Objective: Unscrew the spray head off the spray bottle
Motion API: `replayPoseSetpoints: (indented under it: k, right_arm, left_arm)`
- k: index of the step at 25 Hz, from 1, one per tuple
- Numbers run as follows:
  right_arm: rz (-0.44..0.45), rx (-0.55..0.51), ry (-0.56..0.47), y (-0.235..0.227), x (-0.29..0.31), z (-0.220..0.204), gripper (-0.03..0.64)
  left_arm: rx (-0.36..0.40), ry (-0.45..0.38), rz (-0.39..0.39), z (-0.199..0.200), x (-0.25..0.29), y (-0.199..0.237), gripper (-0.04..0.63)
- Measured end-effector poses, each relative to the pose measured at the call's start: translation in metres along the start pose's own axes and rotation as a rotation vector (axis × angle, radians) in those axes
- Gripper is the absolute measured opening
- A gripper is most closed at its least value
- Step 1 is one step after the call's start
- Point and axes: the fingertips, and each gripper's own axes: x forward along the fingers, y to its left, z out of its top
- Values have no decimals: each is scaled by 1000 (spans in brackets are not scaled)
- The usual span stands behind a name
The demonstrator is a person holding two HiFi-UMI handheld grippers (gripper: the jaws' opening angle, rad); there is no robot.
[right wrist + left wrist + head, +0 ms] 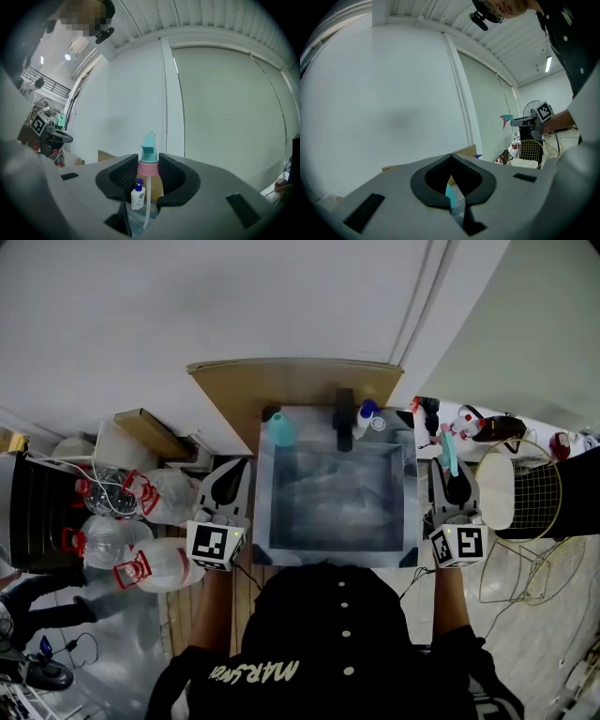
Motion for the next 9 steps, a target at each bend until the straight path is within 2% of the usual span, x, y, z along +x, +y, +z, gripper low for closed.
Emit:
replayPoseSetpoints:
  k: [9]
  right_arm:
    - [12, -1, -1, -1, -1, -1, 150]
  left_arm:
    - [-7, -10, -9, 2, 3, -5, 25]
